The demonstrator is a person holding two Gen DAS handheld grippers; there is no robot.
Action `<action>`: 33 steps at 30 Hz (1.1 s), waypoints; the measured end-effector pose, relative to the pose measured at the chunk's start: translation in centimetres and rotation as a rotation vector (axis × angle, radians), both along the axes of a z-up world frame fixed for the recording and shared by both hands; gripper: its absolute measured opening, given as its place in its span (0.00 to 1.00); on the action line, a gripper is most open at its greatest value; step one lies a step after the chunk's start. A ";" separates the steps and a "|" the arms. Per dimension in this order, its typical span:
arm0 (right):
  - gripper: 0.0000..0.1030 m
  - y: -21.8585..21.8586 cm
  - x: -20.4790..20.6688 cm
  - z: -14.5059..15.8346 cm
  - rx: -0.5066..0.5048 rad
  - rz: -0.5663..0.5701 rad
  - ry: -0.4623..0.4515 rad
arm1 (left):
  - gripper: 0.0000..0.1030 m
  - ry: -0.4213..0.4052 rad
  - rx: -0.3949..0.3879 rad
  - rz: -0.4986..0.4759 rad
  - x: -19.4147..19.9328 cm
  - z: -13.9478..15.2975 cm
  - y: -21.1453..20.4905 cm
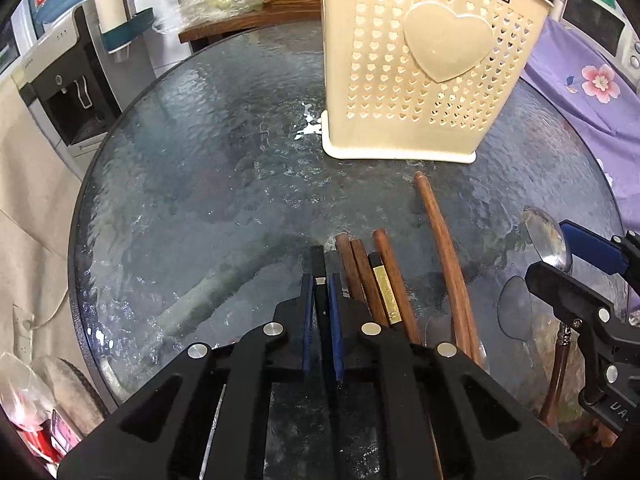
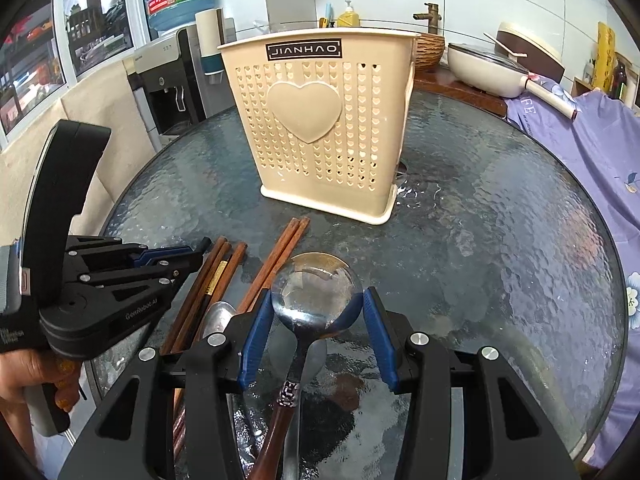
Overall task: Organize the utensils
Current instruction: 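Lift the steel spoon with the right tool while the left tool lifts the black chopstick toward the basket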
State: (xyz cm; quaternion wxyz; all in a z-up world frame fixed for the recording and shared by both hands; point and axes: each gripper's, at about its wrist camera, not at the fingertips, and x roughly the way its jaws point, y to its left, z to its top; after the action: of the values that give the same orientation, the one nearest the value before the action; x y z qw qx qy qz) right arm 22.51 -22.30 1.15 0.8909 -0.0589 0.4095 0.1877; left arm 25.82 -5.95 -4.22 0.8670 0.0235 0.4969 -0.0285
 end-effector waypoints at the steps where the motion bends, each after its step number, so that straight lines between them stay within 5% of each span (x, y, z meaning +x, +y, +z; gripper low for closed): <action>1: 0.43 0.0 0.0 0.1 0.000 0.001 -0.002 | 0.08 0.007 0.011 -0.006 0.4 0.0 0.0; 11: 0.43 -0.1 -0.4 0.3 0.002 0.005 -0.009 | 0.08 -0.023 0.117 -0.026 0.3 0.0 -1.8; 21: 0.43 -0.3 -0.7 1.0 0.020 0.006 -0.073 | 0.07 -0.044 -0.062 -0.034 0.2 0.7 0.6; 33: 0.43 -1.1 -0.9 2.9 0.073 -0.004 -0.148 | 0.07 -0.269 -0.171 -0.081 -2.4 8.6 2.3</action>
State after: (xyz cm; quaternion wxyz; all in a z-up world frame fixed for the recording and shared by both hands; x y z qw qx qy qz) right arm 21.60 -23.40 4.07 0.9207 -0.0392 0.3354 0.1957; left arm 23.38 -3.60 4.41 0.9227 -0.0269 0.3707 -0.1023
